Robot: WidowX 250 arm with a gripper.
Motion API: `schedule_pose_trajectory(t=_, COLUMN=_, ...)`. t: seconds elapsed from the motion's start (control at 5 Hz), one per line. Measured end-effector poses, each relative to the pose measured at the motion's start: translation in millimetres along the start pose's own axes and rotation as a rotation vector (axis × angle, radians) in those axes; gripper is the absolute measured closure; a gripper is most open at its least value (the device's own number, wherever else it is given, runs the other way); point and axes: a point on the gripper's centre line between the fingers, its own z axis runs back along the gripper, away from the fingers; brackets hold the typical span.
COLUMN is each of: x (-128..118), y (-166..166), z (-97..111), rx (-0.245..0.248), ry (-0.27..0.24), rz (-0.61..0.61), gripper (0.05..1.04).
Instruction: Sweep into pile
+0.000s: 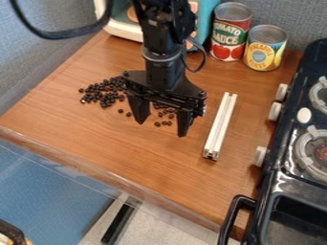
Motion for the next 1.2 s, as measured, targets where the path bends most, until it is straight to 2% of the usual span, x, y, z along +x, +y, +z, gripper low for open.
schedule_pose_trajectory(t=0.4, x=39.3, y=-7.9, z=-15.9, rx=0.002, ry=0.006, rz=0.067, gripper=0.083)
schedule_pose_trajectory(t=0.6, x=50.9, y=-25.9, z=-17.7, rx=-0.003, ry=-0.014, rz=0.058, gripper=0.083)
schedule_pose_trajectory(t=1.2, x=60.1, y=-61.0, z=-35.1, rx=-0.006, ry=0.0, rz=0.064, gripper=0.083)
